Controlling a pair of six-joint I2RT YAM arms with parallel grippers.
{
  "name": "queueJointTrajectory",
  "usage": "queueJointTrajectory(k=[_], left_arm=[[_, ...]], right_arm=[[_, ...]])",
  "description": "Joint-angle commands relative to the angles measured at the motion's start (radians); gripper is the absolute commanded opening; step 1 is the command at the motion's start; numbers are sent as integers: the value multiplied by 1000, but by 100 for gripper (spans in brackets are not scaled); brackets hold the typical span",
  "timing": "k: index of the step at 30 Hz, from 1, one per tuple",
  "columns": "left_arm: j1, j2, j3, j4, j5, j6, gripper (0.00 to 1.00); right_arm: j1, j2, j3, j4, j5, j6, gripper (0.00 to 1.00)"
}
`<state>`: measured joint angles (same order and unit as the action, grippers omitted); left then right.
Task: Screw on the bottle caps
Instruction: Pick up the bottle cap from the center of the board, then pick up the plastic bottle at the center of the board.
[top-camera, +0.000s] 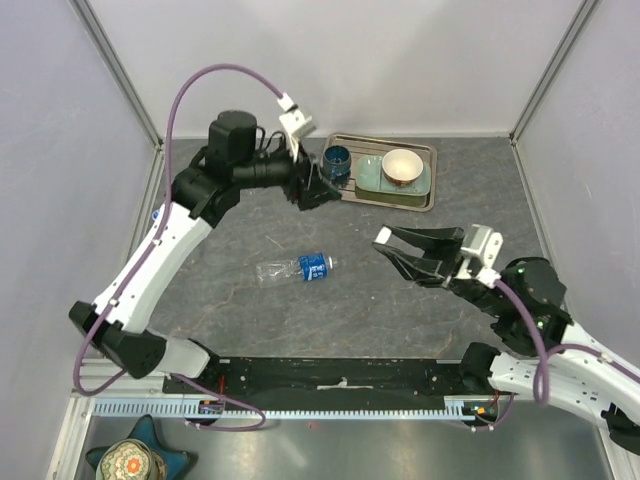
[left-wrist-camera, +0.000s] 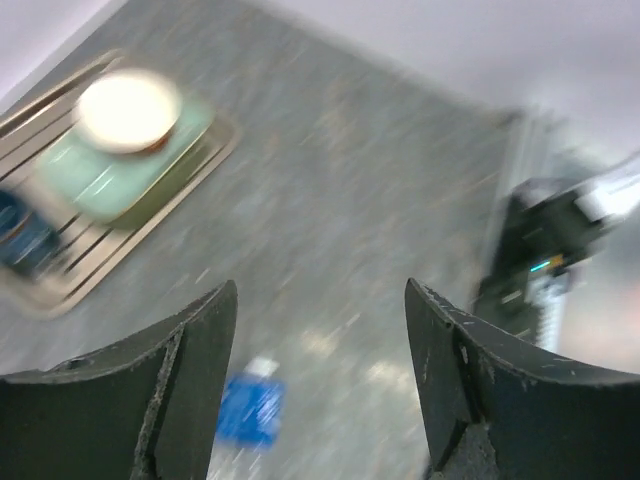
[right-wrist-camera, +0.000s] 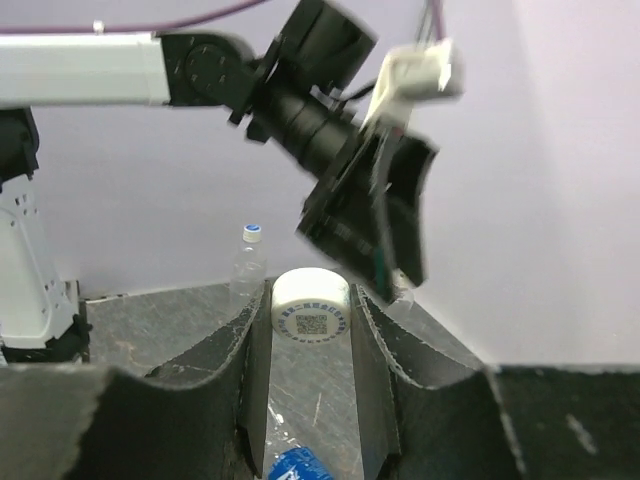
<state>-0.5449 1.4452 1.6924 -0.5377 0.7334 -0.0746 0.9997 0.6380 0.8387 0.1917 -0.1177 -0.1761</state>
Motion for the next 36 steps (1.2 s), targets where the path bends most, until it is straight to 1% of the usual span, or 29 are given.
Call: queueJointTrajectory(k=[1, 2, 3, 4, 5, 7, 10, 14, 17, 21, 22, 30, 35, 36], left_arm=[[-3, -104, -212, -239, -379, 539, 77], [-6, -156, -306, -235, -374, 602, 78], [-10, -182, -354, -220, -381, 625, 89], [-10, -198, -403, -208, -400, 648, 96], [-10, -218, -490, -197, -417, 701, 96], [-10, -212, -581, -170, -472, 748, 97], [-10, -180, -640, -150, -492, 812, 99], [-9, -123, -668, -153, -517, 890, 99], [-9, -106, -703, -153, -503, 938, 99], [-6, -91, -749, -119, -499, 981, 99], [-3, -66, -751, -119, -496, 984, 99], [48, 82, -697, -105, -463, 981, 99], [77, 170, -669, -122, -439, 1018, 99], [76, 194, -666, -134, -433, 1026, 99]], right_arm=[[4, -46, 54, -124, 24, 75, 26], [4, -52, 59, -136, 26, 79, 26], [4, -58, 63, -143, 32, 85, 26], [4, -58, 66, -149, 38, 89, 26], [4, -58, 71, -153, 38, 89, 26], [4, -55, 76, -153, 36, 93, 26], [4, -46, 83, -155, 29, 104, 27], [4, -50, 86, -162, 33, 112, 28], [4, -57, 85, -173, 41, 115, 28], [4, -61, 79, -178, 39, 115, 28], [4, -61, 77, -178, 39, 115, 28], [4, -58, 76, -189, 44, 101, 28], [4, -61, 76, -190, 49, 95, 28], [4, -61, 76, -213, 49, 96, 28]])
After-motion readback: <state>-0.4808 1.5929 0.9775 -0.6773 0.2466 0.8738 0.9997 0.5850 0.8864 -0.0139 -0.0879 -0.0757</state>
